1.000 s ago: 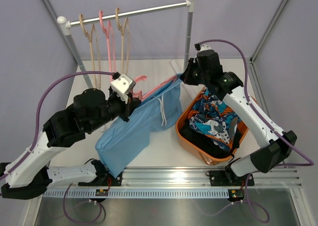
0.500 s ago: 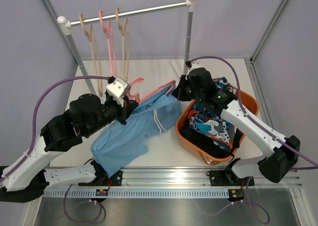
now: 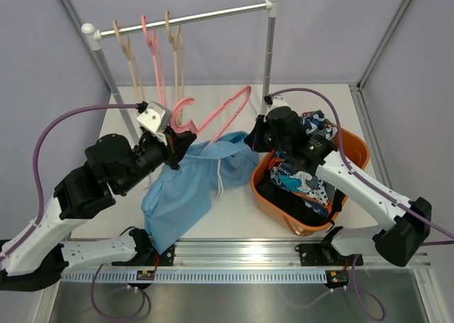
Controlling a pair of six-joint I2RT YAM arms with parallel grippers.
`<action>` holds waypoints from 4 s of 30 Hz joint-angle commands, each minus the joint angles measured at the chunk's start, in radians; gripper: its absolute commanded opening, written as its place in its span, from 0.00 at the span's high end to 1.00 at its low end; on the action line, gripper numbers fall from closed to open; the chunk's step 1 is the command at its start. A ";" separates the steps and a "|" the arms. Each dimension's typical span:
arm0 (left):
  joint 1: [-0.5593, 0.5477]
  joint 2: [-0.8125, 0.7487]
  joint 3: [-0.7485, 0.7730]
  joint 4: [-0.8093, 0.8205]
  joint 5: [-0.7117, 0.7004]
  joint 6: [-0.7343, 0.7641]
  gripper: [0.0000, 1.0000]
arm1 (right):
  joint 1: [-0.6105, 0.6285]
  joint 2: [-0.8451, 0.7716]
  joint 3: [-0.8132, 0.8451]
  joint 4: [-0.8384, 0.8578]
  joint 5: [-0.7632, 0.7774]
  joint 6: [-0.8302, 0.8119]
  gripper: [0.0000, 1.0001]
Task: Remove the shorts from the hanger
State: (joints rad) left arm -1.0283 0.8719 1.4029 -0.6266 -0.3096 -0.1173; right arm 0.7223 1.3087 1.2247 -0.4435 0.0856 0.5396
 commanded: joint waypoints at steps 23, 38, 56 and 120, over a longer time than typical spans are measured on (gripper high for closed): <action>-0.003 0.047 -0.028 0.254 -0.333 0.073 1.00 | 0.657 -0.087 0.441 -0.230 0.779 -0.214 1.00; -0.003 -0.033 -0.127 0.248 -0.405 0.103 1.00 | 0.655 -0.331 0.658 0.555 1.066 -1.135 1.00; -0.003 -0.047 -0.159 0.260 -0.390 0.104 1.00 | 0.486 -0.272 0.568 0.226 1.064 -0.809 1.00; 0.513 0.960 0.904 0.093 0.046 -0.156 1.00 | 0.075 -0.888 -0.194 -0.405 0.519 0.177 0.22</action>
State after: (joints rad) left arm -0.5236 1.8851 2.3116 -0.6735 -0.3126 -0.2638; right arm 0.8001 0.4244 1.0203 -0.8585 0.5812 0.7433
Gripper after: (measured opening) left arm 0.043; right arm 0.776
